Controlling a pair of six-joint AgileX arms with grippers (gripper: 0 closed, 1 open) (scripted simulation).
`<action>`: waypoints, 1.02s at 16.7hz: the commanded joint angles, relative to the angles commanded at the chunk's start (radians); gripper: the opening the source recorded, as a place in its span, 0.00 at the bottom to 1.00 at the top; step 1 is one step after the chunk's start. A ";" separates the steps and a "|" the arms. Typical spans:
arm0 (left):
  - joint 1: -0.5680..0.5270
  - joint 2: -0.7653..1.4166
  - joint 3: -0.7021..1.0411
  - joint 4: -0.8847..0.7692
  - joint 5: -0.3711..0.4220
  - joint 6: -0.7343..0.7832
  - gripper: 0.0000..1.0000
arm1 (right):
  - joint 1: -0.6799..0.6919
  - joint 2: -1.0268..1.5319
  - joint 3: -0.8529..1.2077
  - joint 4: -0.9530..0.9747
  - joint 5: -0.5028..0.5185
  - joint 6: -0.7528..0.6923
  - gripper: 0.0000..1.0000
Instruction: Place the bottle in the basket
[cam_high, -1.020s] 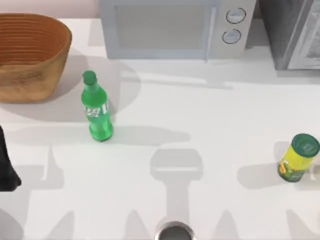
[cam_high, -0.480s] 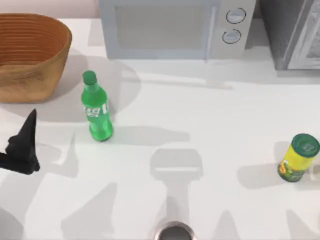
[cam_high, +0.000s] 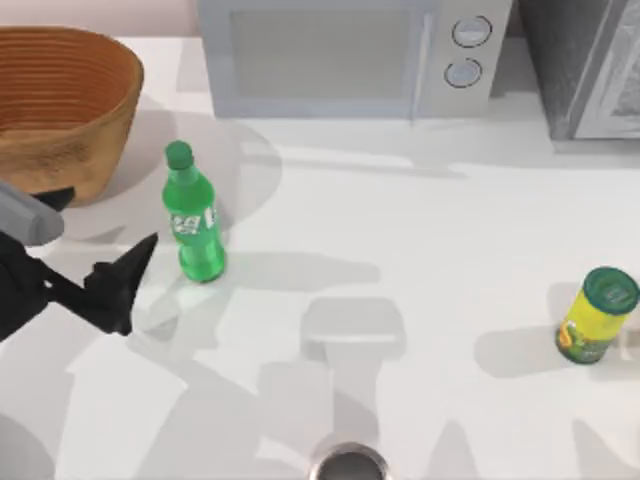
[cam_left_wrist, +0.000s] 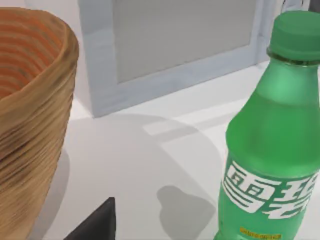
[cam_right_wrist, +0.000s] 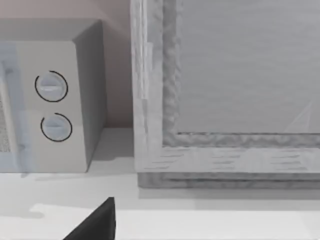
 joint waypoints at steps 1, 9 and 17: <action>0.000 0.080 0.015 0.053 0.035 0.010 1.00 | 0.000 0.000 0.000 0.000 0.000 0.000 1.00; 0.002 0.472 0.101 0.337 0.219 0.063 1.00 | 0.000 0.000 0.000 0.000 0.000 0.000 1.00; -0.030 0.504 0.135 0.345 0.192 0.051 1.00 | 0.000 0.000 0.000 0.000 0.000 0.000 1.00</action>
